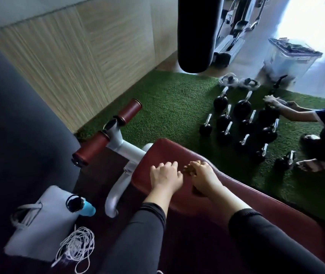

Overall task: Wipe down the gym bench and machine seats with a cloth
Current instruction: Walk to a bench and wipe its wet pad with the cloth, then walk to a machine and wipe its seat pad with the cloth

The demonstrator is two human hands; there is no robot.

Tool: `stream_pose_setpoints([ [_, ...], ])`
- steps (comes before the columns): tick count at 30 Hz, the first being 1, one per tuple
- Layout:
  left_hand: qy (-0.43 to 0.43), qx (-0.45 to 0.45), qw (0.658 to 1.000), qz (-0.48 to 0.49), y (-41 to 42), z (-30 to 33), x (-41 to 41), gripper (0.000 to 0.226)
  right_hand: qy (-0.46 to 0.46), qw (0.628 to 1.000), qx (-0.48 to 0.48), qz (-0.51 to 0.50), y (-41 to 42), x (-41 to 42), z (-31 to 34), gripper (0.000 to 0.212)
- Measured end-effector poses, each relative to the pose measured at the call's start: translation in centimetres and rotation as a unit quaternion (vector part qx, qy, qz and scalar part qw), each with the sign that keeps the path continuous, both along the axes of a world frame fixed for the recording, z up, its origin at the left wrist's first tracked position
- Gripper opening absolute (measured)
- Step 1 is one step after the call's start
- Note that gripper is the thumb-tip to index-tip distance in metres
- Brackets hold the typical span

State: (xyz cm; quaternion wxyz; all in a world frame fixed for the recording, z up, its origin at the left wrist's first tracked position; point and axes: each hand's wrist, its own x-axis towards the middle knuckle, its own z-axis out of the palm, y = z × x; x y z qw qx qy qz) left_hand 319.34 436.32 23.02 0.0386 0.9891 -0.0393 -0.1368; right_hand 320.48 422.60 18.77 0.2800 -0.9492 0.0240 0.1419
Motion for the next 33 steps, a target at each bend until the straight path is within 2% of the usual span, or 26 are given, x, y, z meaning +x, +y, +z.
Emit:
stream_pose_setpoints([
  [4,0.011,-0.005,1.000,-0.006,-2.4,3.3,-2.1,0.045,0.026,0.999,0.004,-0.028,-2.1,-3.2,3.3,0.051],
  [11,0.029,-0.004,0.999,-0.038,-4.4,3.9,-3.8,0.046,0.038,0.996,0.006,-0.079,-3.6,-5.9,4.9,0.047],
  [20,0.031,-0.005,0.993,-0.116,-3.8,3.8,1.3,0.043,0.041,0.983,0.019,-0.177,-2.0,-3.4,5.0,0.047],
  [27,0.040,0.012,0.977,-0.207,-3.0,3.6,6.6,0.046,0.023,0.955,0.045,-0.291,0.3,-1.4,5.1,0.040],
  [33,0.033,0.025,0.943,-0.330,-6.2,3.4,6.6,0.047,0.008,0.907,0.046,-0.418,-1.3,-3.9,5.1,0.035],
])
